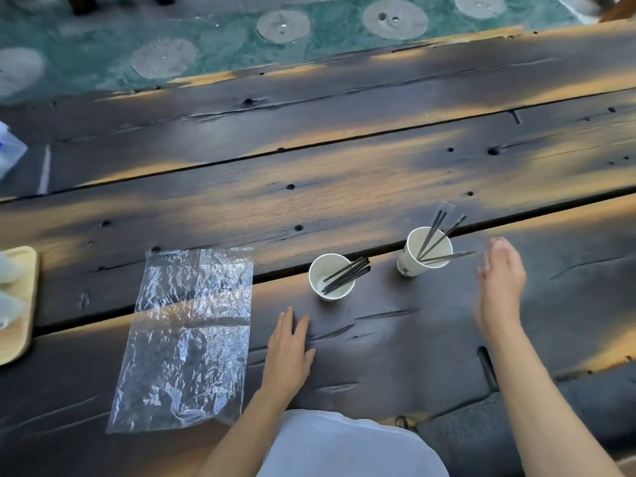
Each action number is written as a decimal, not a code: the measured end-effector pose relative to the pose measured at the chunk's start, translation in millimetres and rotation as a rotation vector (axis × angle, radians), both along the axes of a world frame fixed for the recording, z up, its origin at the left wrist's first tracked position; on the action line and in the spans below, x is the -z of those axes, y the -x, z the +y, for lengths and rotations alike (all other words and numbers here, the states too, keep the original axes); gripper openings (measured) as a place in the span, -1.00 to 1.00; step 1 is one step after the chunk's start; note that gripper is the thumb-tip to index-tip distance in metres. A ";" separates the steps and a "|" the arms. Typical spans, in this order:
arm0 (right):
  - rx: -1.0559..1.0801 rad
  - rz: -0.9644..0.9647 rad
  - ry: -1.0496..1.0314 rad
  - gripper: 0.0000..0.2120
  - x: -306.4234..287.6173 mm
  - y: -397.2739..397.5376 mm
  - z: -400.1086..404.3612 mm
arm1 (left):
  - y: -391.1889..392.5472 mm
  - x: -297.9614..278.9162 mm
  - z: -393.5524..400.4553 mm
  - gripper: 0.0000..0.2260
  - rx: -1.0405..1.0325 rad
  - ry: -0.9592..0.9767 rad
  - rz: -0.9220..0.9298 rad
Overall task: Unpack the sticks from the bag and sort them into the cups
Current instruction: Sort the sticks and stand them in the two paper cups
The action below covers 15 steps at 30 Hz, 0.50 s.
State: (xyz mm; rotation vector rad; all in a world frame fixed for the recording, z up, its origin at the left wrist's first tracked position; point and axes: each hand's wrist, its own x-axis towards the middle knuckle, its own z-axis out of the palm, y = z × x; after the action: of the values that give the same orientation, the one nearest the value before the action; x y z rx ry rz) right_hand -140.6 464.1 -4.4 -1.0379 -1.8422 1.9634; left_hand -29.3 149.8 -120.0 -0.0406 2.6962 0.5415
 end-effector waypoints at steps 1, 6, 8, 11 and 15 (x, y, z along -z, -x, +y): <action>0.097 -0.004 0.055 -0.77 2.5 -7.5 -4.2 | -5.8 -2.8 -7.7 -0.45 -0.040 -0.026 0.049; 0.209 -0.222 0.215 -0.81 37.8 -61.4 -54.0 | -40.5 -4.8 -64.4 -0.59 -0.378 0.010 0.203; -0.002 -0.380 0.238 -0.81 53.4 -81.5 -82.9 | -58.2 -2.8 -89.6 -0.62 -0.522 0.084 0.197; -0.368 -0.571 0.247 -0.89 63.9 -103.7 -127.9 | -82.5 -0.4 -114.4 -0.61 -0.671 0.147 0.062; -0.799 -0.687 0.107 -0.88 68.3 -118.3 -182.0 | -100.5 8.4 -118.1 -0.58 -0.596 0.146 -0.107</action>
State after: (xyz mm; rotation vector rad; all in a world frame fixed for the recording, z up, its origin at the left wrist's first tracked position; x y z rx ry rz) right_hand -22.3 282.0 -72.6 -1.2382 -2.9036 2.2995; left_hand 71.2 31.7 -128.4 -0.9047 2.5873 0.4835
